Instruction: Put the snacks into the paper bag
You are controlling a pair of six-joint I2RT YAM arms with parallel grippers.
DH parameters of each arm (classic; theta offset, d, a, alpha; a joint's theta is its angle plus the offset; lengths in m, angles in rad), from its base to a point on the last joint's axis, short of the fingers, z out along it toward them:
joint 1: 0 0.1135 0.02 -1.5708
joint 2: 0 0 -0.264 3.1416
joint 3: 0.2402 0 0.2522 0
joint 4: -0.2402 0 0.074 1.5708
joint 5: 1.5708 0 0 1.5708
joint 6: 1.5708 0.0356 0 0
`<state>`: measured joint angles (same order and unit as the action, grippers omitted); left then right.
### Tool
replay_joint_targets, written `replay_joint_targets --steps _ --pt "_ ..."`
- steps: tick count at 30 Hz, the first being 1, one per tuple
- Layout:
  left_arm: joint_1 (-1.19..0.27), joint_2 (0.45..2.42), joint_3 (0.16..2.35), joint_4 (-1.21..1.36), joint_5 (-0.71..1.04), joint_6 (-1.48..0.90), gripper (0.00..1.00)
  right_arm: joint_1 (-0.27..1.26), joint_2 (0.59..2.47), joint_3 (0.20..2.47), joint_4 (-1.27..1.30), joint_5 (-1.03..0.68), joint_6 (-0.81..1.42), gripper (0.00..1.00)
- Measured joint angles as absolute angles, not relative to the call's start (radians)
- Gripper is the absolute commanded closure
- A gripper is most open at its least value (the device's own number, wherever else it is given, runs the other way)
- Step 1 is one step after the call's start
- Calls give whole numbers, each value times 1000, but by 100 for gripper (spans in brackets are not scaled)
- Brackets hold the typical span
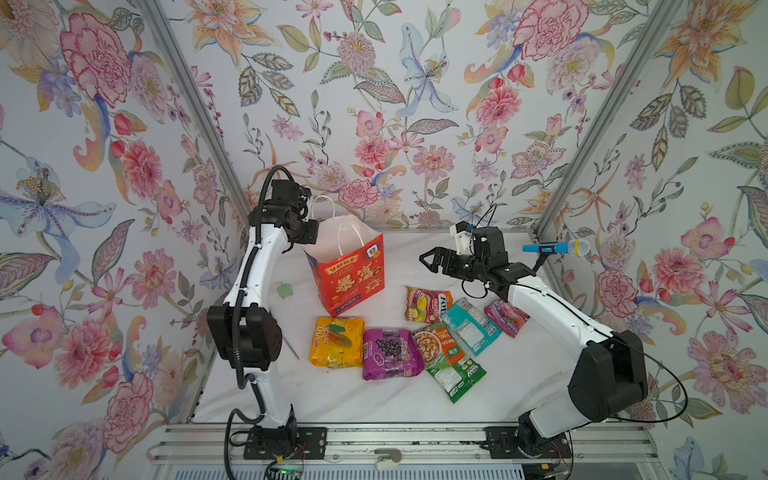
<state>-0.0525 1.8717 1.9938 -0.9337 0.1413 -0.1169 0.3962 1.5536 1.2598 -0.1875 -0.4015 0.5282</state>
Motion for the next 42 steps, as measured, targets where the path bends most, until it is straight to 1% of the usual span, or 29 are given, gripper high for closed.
replay_joint_targets --steps 2,4,7,11,15,18,22,30,35,37,39,41,42 --pt "-52 1829 1947 -922 133 -146 82 395 1554 1255 -182 -405 528 1" --pt "-52 1784 1892 -898 123 -172 69 391 1554 1250 -178 -409 528 1" --pt "-52 1720 1809 -867 116 -205 43 385 1554 1239 -173 -413 529 2" --pt "-52 1695 1776 -835 109 -227 32 384 1554 1220 -159 -416 529 2" --pt "-52 1696 1784 -828 91 -228 26 384 1554 1209 -156 -416 529 2" --pt "-52 1705 1828 -828 83 -222 15 384 1554 1209 -152 -416 529 2" --pt "-52 1732 1927 -825 88 -208 12 384 1554 1209 -152 -416 529 2" --pt "-54 1888 2167 -870 124 -137 13 384 1550 1209 -154 -412 529 2" --pt "-60 2004 2210 -920 120 -100 15 384 1546 1209 -161 -412 529 2" --pt "-63 2042 2215 -940 120 -88 17 384 1544 1209 -163 -411 529 1" --pt "-67 2074 2227 -956 120 -81 21 384 1541 1209 -164 -411 529 2" --pt "-71 2091 2236 -964 121 -74 28 384 1538 1209 -164 -410 529 1" --pt "-73 2095 2240 -967 123 -72 34 383 1537 1209 -165 -408 529 2"
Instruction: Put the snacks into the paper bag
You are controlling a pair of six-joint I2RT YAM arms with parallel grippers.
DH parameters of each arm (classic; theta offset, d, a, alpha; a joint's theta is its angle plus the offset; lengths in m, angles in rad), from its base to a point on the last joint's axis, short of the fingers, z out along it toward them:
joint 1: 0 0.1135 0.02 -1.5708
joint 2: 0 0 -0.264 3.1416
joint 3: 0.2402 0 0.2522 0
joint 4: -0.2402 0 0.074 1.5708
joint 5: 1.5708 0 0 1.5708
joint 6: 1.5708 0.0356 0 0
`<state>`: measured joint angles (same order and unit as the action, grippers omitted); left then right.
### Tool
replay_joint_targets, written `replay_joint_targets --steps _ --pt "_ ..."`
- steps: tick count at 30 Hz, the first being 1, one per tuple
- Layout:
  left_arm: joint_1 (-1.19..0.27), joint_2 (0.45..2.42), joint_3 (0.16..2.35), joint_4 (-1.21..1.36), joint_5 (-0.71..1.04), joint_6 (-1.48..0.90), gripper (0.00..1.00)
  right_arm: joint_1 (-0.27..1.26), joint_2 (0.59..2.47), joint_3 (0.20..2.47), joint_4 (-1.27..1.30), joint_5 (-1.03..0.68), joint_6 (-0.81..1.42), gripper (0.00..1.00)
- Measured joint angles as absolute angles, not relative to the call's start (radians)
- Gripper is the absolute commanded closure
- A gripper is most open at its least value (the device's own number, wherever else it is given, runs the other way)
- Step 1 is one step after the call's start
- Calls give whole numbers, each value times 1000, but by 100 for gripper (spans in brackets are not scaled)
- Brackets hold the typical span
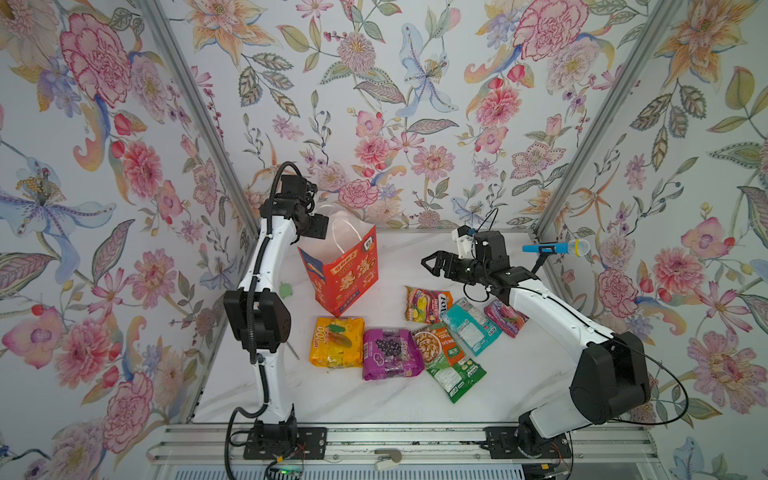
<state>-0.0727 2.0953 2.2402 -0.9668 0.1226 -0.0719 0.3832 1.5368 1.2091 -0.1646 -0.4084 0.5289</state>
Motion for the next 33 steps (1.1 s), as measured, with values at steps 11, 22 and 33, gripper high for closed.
replay_joint_targets --steps 11,22,33 --pt "-73 2097 2264 -970 123 -59 66 375 1529 1200 -170 -404 529 2" --pt "-73 2096 2265 -964 120 -86 93 408 1542 1214 -206 -385 513 8" --pt "-73 1925 2075 -822 125 -120 95 590 1533 1173 -374 -329 480 30"
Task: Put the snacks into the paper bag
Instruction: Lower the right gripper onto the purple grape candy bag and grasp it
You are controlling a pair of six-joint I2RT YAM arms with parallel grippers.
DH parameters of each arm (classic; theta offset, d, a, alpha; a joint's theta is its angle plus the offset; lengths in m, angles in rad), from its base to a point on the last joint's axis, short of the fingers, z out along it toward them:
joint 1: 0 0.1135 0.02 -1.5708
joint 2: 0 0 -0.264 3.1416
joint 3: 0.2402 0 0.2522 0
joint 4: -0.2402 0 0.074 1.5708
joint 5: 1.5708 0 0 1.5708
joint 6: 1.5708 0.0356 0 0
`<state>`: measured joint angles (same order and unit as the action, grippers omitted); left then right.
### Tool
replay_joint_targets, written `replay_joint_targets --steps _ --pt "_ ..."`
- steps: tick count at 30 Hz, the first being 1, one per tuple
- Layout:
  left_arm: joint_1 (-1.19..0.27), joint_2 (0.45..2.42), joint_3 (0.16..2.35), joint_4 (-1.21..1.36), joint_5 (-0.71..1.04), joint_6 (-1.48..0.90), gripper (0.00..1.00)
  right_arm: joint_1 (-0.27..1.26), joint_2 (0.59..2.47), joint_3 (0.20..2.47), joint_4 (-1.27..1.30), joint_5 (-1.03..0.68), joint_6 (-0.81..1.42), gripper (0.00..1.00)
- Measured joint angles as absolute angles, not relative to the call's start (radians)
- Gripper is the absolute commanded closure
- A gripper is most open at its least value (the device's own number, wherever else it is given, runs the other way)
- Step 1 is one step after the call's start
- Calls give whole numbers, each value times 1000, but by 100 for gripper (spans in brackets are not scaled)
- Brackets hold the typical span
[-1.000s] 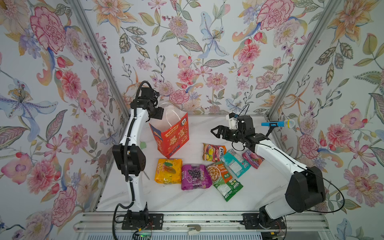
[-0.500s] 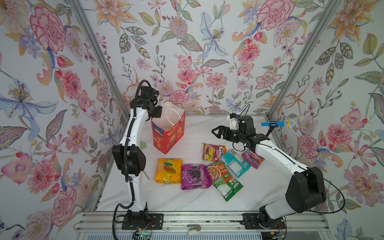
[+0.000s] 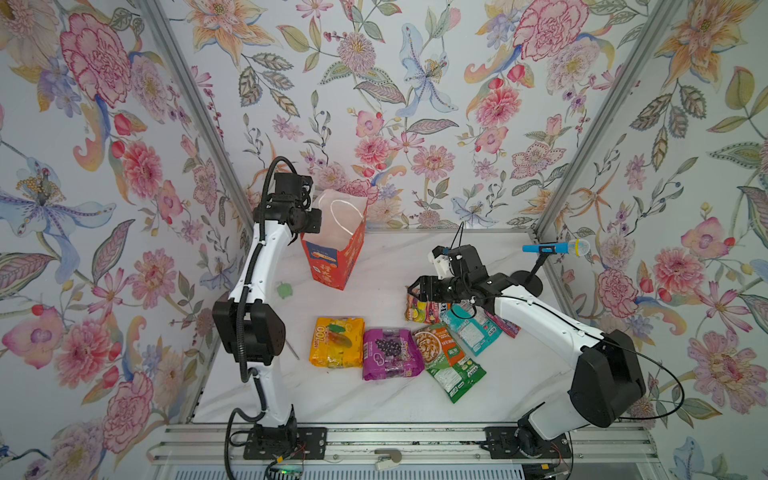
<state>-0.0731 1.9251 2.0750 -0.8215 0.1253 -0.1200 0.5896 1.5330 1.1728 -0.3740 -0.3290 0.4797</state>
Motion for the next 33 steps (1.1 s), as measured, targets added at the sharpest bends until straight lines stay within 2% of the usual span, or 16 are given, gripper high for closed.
replay_joint_targets --steps 5,9,13,20,27,30,33 --pt "-73 1850 1972 -753 123 -139 93 714 1476 1077 -469 -284 506 41" --pt "-73 1847 1954 -750 120 -156 92 784 1435 1008 -504 -252 540 43" --pt "-73 1853 1963 -776 115 -172 90 796 1438 973 -524 -211 556 44" --pt "-73 1961 2069 -864 116 -176 87 798 1524 976 -528 -176 554 53" --pt "-73 2020 2133 -934 120 -176 78 801 1605 1001 -498 -175 547 60" --pt "-72 2026 2143 -949 128 -176 75 809 1635 1007 -484 -178 547 69" --pt "-69 2026 2143 -959 127 -176 70 812 1658 1013 -474 -183 543 86"
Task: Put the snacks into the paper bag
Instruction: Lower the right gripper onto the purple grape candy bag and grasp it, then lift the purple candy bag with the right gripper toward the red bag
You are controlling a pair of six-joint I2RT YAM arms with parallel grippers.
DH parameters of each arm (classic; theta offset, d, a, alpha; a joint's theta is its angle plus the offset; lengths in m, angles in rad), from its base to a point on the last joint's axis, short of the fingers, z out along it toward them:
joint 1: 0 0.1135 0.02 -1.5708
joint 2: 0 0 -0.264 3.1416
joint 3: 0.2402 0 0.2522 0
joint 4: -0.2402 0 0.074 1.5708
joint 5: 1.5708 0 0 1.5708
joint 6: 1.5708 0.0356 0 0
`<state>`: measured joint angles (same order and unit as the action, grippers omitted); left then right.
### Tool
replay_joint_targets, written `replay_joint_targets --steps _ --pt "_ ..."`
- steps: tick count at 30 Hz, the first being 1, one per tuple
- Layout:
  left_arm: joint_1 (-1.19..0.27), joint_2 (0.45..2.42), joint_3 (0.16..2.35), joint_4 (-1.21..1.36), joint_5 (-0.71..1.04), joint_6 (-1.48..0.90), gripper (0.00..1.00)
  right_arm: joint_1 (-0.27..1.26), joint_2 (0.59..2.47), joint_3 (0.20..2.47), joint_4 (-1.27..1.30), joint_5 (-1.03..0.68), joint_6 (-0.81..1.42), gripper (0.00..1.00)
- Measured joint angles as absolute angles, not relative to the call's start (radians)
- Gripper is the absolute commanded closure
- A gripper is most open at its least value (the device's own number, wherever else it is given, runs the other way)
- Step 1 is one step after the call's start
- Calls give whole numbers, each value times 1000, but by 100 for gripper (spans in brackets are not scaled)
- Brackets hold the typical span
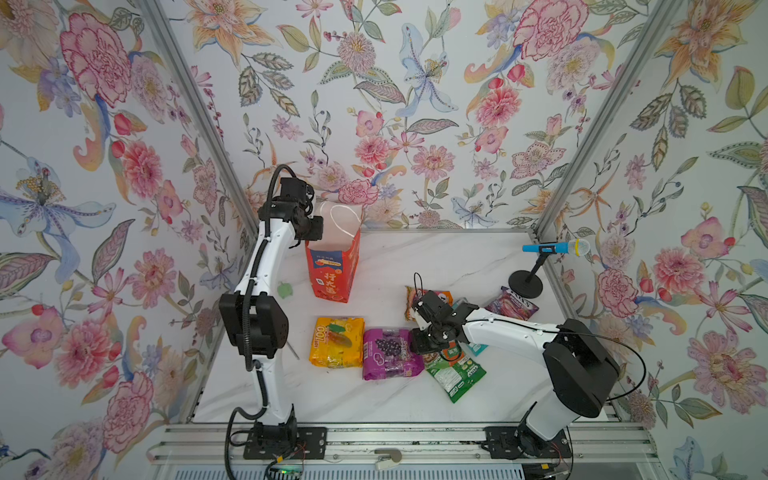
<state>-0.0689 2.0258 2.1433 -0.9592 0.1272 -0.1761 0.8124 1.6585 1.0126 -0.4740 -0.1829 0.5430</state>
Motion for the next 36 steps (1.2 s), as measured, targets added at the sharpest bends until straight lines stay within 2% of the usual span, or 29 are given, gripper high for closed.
replay_joint_targets --steps 2,3,5,10,16,22,29,36 --pt "-65 2026 2143 -964 128 -178 64 812 1668 1016 -472 -183 542 98" --pt "-64 2026 2142 -965 128 -177 61 812 1670 1016 -472 -182 540 100" --pt "-60 2025 2133 -957 134 -180 52 809 1670 1021 -476 -183 537 100" --pt "-51 2025 2100 -931 157 -184 46 803 1656 1055 -484 -183 535 100" --pt "-48 2008 2056 -879 184 -196 47 803 1563 1171 -512 -184 530 100" --pt "-40 1983 2027 -832 217 -210 53 802 1496 1337 -530 -183 520 100" --pt "-33 1944 1989 -768 290 -242 59 782 1497 1574 -546 -126 461 100" --pt "-33 1937 1983 -732 360 -265 68 749 1604 1815 -477 -126 424 100"
